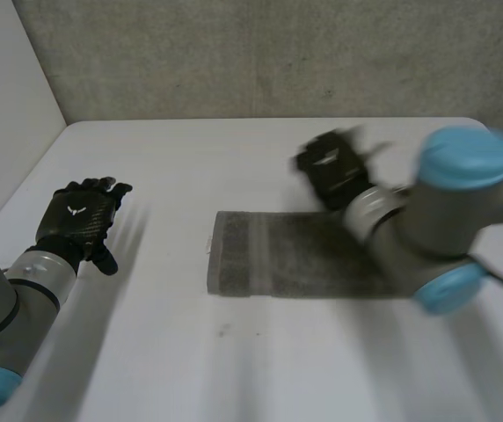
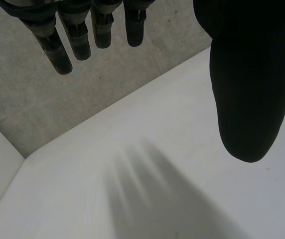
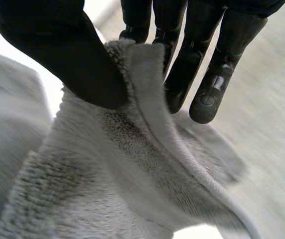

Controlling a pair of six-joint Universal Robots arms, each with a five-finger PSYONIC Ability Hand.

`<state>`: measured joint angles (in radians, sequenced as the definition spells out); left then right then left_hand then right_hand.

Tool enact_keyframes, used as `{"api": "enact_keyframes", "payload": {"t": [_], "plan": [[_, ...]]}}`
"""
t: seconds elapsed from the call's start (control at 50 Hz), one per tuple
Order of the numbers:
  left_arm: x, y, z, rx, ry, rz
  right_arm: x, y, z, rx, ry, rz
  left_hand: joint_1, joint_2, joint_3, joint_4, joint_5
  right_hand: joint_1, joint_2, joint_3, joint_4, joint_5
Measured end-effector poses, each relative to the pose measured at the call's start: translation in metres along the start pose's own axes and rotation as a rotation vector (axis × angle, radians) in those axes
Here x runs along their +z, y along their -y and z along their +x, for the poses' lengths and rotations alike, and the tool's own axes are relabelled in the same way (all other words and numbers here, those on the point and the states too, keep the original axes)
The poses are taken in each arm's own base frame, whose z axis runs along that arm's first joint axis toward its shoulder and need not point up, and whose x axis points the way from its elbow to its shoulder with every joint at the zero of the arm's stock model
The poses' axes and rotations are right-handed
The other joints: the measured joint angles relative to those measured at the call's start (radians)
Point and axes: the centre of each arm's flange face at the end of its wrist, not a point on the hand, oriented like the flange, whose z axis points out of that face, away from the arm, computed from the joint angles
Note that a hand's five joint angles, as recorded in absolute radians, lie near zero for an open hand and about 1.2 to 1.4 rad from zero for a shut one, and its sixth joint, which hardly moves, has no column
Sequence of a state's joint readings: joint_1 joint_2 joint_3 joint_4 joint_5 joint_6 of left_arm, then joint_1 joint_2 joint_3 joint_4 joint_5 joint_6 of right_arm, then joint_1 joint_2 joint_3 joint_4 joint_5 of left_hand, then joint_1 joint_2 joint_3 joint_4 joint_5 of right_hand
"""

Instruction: Fold the towel.

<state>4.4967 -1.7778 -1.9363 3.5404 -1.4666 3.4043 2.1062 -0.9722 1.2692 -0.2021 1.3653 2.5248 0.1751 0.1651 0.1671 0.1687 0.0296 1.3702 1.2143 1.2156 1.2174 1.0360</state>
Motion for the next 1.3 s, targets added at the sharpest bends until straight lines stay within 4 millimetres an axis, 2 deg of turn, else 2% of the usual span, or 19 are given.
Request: {"api": "enact_keyframes", "payload": {"t": [0.02,0.04,0.12,0.16,0.18,0.28,0.3,0.34,0.36,0.42,0.54,0.66,0.76,0.82,0.88,0.94,1.04,1.2,1.3], "plan": [[0.000,0.000,0.000,0.000,0.000,0.000,-0.001,0.006,-0.029,-0.002,0.063,0.017,0.000,0.000,0.000,0.000,0.000,0.000,0.000,0.000,0.000,0.000],[0.000,0.000,0.000,0.000,0.000,0.000,-0.001,0.006,-0.029,-0.002,0.063,0.017,0.000,0.000,0.000,0.000,0.000,0.000,0.000,0.000,0.000,0.000],[0.000,0.000,0.001,0.000,-0.002,-0.002,-0.008,0.010,-0.101,-0.007,0.220,0.039,0.000,0.000,0.000,0.000,0.000,0.000,0.000,0.000,0.000,0.000],[0.000,-0.001,0.001,0.000,-0.002,-0.002,-0.010,0.009,-0.109,-0.007,0.238,0.039,0.000,0.000,0.000,0.000,0.000,0.000,0.000,0.000,0.000,0.000],[0.000,-0.001,0.001,0.000,-0.003,-0.002,-0.014,0.005,-0.129,-0.007,0.283,0.029,0.000,0.000,0.000,0.000,0.000,0.000,0.000,0.000,0.000,0.000],[0.000,-0.001,0.001,0.001,-0.004,-0.004,-0.021,-0.003,-0.145,0.001,0.325,0.003,0.000,0.000,0.000,0.000,0.000,-0.069,-0.079,-0.063,-0.065,-0.053],[0.000,-0.001,0.002,0.001,-0.005,-0.004,-0.022,-0.003,-0.144,0.010,0.324,-0.004,0.000,0.000,0.000,0.000,0.000,-0.342,-0.352,-0.330,-0.332,-0.295],[-0.001,-0.002,0.002,0.001,-0.006,-0.005,-0.024,0.000,-0.138,0.030,0.309,-0.008,0.000,0.000,0.000,0.000,0.000,-0.418,-0.428,-0.428,-0.406,-0.361],[-0.001,-0.002,0.002,0.001,-0.006,-0.005,-0.025,0.001,-0.135,0.040,0.301,-0.011,0.000,0.000,0.000,0.000,0.000,-0.720,-0.722,-0.712,-0.701,-0.621],[-0.001,-0.002,0.002,0.001,-0.006,-0.007,-0.025,0.004,-0.117,0.084,0.257,-0.022,0.000,0.000,0.000,0.000,0.000,-1.058,-0.925,-0.930,-0.929,-0.911],[-0.002,-0.004,0.003,0.001,-0.008,-0.009,-0.031,-0.007,-0.036,0.291,0.055,-0.097,0.000,0.000,0.000,0.000,0.000,-1.179,-1.038,-1.040,-1.033,-0.978],[-0.002,-0.004,0.004,0.001,-0.010,-0.008,-0.050,-0.043,0.004,0.400,-0.055,-0.211,0.000,0.000,0.000,0.000,0.000,-1.186,-1.040,-1.045,-1.039,-0.976],[-0.002,-0.005,0.004,0.002,-0.010,-0.009,-0.066,-0.073,0.015,0.421,-0.095,-0.307,0.000,0.000,0.000,0.000,0.000,-1.184,-1.045,-1.047,-1.039,-0.976],[-0.003,-0.005,0.005,0.002,-0.012,-0.009,-0.078,-0.096,0.019,0.412,-0.111,-0.374,0.000,0.000,0.000,0.000,0.000,-0.948,-0.844,-0.844,-0.869,-0.858],[-0.003,-0.004,0.006,0.003,-0.016,-0.008,-0.085,-0.114,0.024,0.390,-0.125,-0.410,0.000,0.000,0.000,0.000,0.000,-0.446,-0.406,-0.411,-0.413,-0.419],[-0.003,-0.004,0.007,0.003,-0.019,-0.008,-0.087,-0.122,0.028,0.369,-0.138,-0.416,0.000,0.000,0.000,0.000,0.000,-0.168,-0.150,-0.159,-0.161,-0.166],[-0.005,-0.005,0.009,0.003,-0.023,-0.010,-0.084,-0.126,0.039,0.317,-0.170,-0.384,0.000,0.000,0.000,0.000,0.000,-0.017,-0.037,-0.025,-0.025,-0.031],[-0.006,-0.005,0.009,0.002,-0.025,-0.010,-0.065,-0.096,0.049,0.248,-0.187,-0.258,0.000,0.000,0.000,0.000,0.000,0.009,-0.014,-0.003,-0.003,-0.007],[-0.006,-0.005,0.009,0.002,-0.025,-0.009,-0.044,-0.048,0.010,0.200,-0.070,-0.118,0.000,0.000,0.000,0.000,0.000,0.012,-0.010,-0.001,-0.001,-0.004]]}}
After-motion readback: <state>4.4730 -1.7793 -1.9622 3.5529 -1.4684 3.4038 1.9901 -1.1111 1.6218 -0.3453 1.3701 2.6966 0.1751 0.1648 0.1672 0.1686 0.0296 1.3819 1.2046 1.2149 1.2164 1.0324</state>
